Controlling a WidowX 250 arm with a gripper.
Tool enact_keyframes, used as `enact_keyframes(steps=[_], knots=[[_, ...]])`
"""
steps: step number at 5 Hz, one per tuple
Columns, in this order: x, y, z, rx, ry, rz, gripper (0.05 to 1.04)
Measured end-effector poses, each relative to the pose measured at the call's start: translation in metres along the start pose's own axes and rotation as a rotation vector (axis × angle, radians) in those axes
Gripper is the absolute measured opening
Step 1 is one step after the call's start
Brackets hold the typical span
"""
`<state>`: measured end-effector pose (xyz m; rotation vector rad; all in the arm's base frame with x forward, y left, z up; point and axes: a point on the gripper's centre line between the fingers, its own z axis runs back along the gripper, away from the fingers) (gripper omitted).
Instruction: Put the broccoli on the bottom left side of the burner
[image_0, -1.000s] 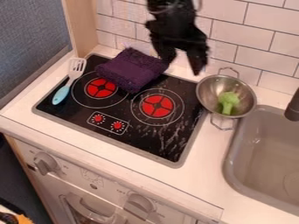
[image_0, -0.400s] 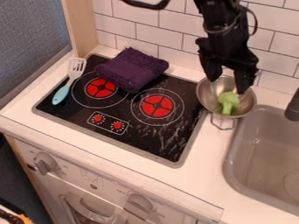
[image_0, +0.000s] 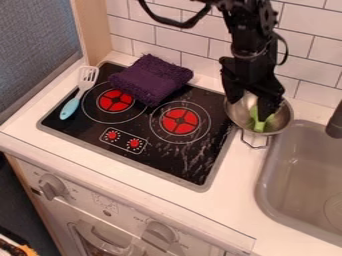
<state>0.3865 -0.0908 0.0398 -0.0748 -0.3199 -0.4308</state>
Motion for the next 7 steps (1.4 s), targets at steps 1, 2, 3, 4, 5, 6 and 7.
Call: enact_keyframes(steps=[1,2,3,4,5,6,7], knots=[[0.002,-0.001,-0.007,0.012,0.003,-0.018,0.999],[0.005,-0.004,-0.018,-0.002,0.014,-0.023,0.999],[0.003,-0.011,-0.025,-0.005,0.026,-0.033,0.948],[0.004,-0.008,-0.028,0.021,0.018,-0.039,0.694],[0.005,-0.007,-0.028,0.024,0.009,-0.027,0.671],[0.004,-0.006,-0.030,0.030,0.012,-0.024,0.671],[0.002,-0.008,-0.030,0.036,0.018,-0.022,0.671]])
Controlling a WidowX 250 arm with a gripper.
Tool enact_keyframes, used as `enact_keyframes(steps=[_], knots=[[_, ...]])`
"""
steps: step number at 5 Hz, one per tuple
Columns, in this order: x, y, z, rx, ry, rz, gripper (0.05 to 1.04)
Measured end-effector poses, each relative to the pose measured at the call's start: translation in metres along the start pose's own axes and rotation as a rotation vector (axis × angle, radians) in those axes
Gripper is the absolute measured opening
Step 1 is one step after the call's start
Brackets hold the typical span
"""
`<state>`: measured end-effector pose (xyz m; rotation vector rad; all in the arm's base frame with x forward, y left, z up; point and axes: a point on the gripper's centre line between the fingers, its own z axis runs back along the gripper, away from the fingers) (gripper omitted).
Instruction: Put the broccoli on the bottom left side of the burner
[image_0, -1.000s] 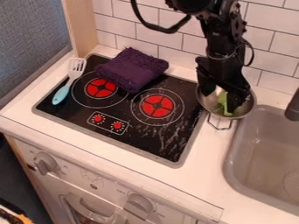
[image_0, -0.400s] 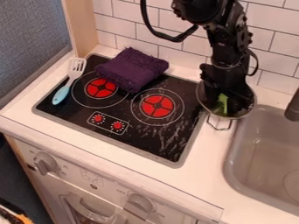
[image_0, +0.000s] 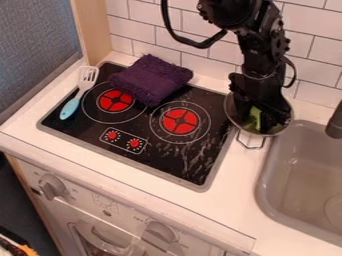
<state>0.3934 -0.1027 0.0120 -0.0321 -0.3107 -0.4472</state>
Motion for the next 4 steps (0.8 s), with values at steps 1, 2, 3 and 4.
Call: enact_keyframes(steps=[1,2,3,4], knots=[[0.000,-0.001,0.006,-0.003,0.001,0.005,0.671],[0.012,-0.002,0.035,-0.014,-0.071,0.045,0.671],[0.016,0.006,0.073,-0.021,-0.142,0.077,0.671],[0.007,0.018,0.105,-0.054,-0.187,0.117,0.671]])
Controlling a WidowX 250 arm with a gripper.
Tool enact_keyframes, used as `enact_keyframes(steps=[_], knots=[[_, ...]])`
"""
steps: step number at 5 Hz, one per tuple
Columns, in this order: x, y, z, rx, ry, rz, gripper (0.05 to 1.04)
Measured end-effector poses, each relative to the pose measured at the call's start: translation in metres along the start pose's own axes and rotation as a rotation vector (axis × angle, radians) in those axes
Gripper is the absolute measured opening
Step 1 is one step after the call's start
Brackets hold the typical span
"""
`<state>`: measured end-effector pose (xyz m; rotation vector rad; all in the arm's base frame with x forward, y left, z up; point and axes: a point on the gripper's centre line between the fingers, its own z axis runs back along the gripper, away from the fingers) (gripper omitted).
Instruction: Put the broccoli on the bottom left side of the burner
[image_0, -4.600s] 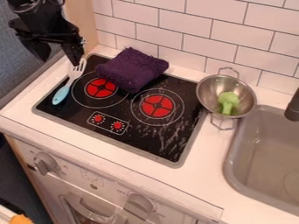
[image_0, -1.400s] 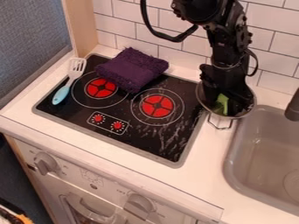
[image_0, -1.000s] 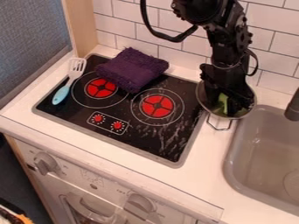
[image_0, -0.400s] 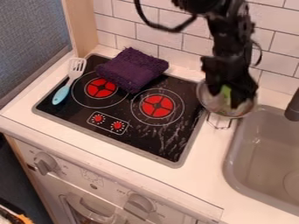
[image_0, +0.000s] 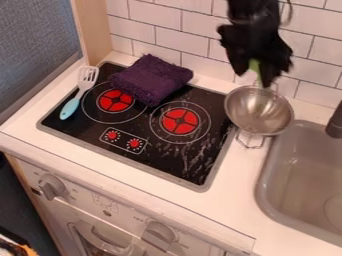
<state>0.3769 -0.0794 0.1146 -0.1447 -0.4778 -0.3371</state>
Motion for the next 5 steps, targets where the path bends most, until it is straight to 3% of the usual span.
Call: enact_keyframes(steps=[1,2,4,5], knots=[[-0.018,0.029,0.042,0.032,-0.002,0.058,0.671],[-0.045,0.058,0.072,0.094,-0.016,0.062,0.671],[-0.099,0.130,0.073,0.172,0.029,0.134,0.671],[-0.123,0.146,0.054,0.169,0.073,0.136,0.671]])
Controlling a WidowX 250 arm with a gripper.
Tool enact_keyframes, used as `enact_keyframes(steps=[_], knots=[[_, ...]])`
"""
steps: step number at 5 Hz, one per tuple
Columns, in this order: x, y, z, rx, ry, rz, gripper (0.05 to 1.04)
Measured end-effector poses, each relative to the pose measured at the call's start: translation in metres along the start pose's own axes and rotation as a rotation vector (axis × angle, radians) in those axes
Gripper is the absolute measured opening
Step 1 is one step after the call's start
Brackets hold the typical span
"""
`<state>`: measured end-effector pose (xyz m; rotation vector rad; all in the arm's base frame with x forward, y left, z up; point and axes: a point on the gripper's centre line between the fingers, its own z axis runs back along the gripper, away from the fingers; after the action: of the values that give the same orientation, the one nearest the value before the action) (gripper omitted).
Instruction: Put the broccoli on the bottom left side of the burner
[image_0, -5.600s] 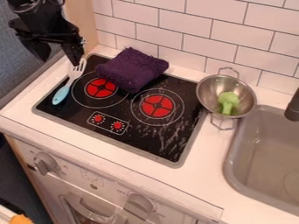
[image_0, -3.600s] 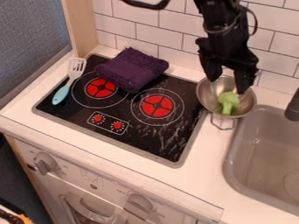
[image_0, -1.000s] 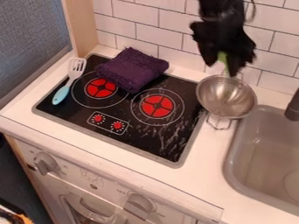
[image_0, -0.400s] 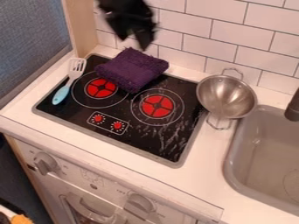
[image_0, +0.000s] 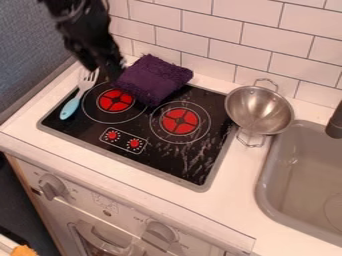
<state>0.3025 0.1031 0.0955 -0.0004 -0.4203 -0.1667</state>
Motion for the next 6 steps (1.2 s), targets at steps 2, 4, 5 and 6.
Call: enact_keyframes(steps=[2,4,5,6], knots=[[-0.058,0.022,-0.034,0.054,0.145,0.011,0.671],[-0.076,0.030,-0.052,0.058,0.207,0.030,0.714],[-0.074,0.034,-0.054,0.058,0.227,0.053,0.987],[-0.074,0.035,-0.053,0.064,0.233,0.064,1.004]])
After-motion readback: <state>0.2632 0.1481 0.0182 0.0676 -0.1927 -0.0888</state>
